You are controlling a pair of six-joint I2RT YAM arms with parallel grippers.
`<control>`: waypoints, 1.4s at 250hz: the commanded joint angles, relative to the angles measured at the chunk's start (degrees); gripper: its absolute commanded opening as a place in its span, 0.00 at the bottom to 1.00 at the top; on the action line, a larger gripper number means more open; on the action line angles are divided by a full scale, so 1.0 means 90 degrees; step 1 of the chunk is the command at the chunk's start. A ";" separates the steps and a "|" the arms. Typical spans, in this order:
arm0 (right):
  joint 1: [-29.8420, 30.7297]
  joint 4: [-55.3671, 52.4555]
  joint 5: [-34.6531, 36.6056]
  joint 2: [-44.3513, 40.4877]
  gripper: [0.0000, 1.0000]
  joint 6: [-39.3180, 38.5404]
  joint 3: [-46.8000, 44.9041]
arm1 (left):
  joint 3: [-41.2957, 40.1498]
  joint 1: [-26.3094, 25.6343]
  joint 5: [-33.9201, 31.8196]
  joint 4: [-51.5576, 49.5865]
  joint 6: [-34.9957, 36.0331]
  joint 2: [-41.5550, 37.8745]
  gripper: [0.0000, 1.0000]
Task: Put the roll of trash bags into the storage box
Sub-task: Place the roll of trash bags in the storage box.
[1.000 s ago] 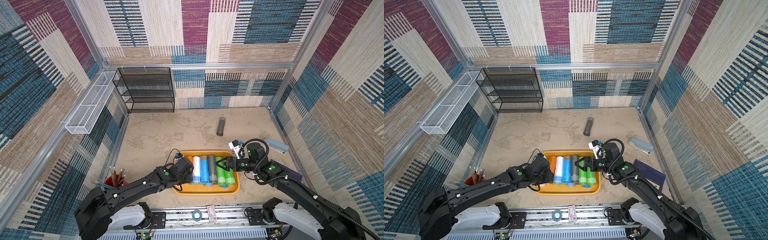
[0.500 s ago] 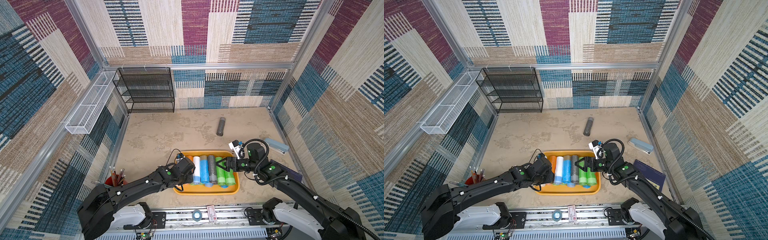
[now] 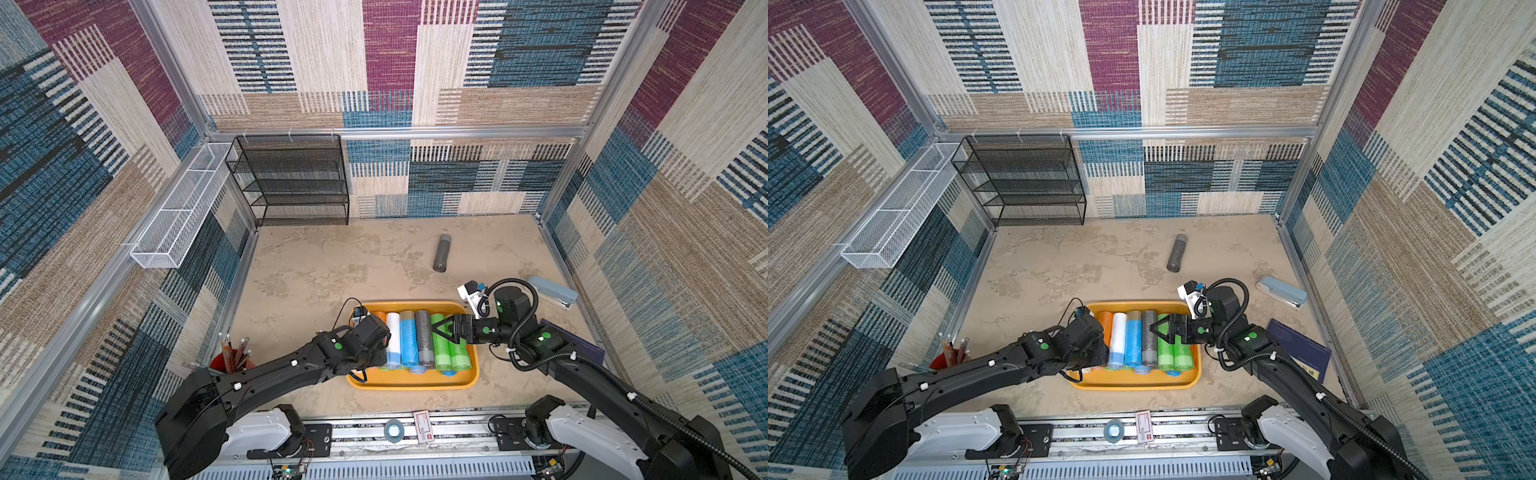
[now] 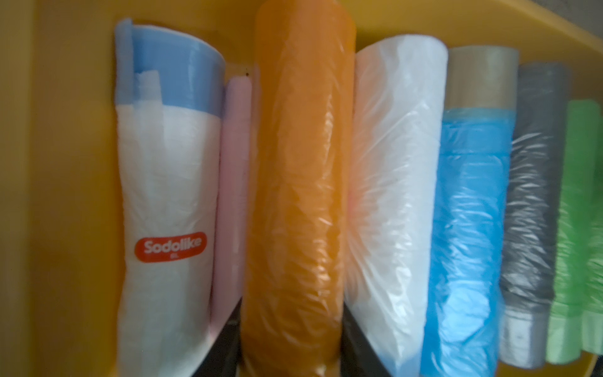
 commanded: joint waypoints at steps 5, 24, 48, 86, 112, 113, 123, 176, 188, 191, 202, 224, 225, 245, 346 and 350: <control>0.0003 0.0025 0.0013 -0.0025 0.99 0.0025 -0.0003 | 0.0061 -0.0018 0.0075 -0.0048 0.0042 -0.0027 0.41; 0.0005 0.0018 0.0006 -0.0034 0.99 0.0023 -0.0004 | 0.0066 -0.0020 0.0070 -0.0073 0.0052 -0.0036 0.42; 0.0005 0.0013 0.0008 -0.0037 0.99 0.0025 -0.0019 | 0.0103 -0.0020 0.0075 -0.0127 0.0070 -0.0029 0.43; 0.0004 0.0025 0.0006 -0.0047 0.99 0.0034 -0.0014 | 0.0105 -0.0020 0.0075 -0.0173 0.0084 -0.0030 0.44; 0.0005 0.0020 -0.0003 -0.0031 0.99 0.0025 -0.0019 | 0.0096 -0.0019 0.0075 -0.0179 0.0080 -0.0041 0.45; 0.0000 0.0025 0.0001 -0.0029 0.99 0.0025 -0.0020 | 0.0093 -0.0020 0.0075 -0.0181 0.0081 -0.0044 0.45; 0.0005 0.0005 -0.0008 -0.0018 0.99 0.0003 0.0006 | 0.0083 -0.0026 0.0068 -0.0189 0.0081 -0.0054 0.46; 0.0005 -0.0395 0.0197 0.0074 0.99 -0.0342 0.0370 | 0.0111 -0.0028 0.0060 -0.0195 0.0163 0.0066 0.48; 0.0002 -0.0503 0.0292 0.0118 0.99 -0.0405 0.0487 | 0.0160 -0.0029 0.0034 -0.0271 0.0211 0.0146 0.48; 0.0005 -0.0537 0.0312 0.0129 0.99 -0.0420 0.0517 | 0.0174 -0.0030 0.0033 -0.0284 0.0233 0.0161 0.48; -0.0001 -0.0607 0.0378 0.0185 0.99 -0.0457 0.0622 | 0.0231 -0.0029 0.0046 -0.0340 0.0302 0.0223 0.49; -0.0034 -0.0696 0.0390 0.0352 0.99 -0.0559 0.0853 | 0.0271 -0.0025 0.0078 -0.0369 0.0374 0.0293 0.50; -0.0019 -0.0700 0.0398 0.0362 0.99 -0.0570 0.0865 | 0.0269 -0.0027 0.0081 -0.0368 0.0374 0.0298 0.50; -0.0024 -0.0819 0.0533 0.0606 0.99 -0.0683 0.1145 | 0.0271 -0.0025 0.0152 -0.0360 0.0413 0.0290 0.51; -0.0404 -0.0742 0.0477 0.1239 0.99 -0.0811 0.1616 | 0.0359 -0.0022 0.0192 -0.0528 0.0753 -0.0016 0.52; -0.0407 -0.0745 0.0475 0.1217 0.99 -0.0806 0.1598 | 0.0356 -0.0024 0.0192 -0.0520 0.0763 -0.0023 0.53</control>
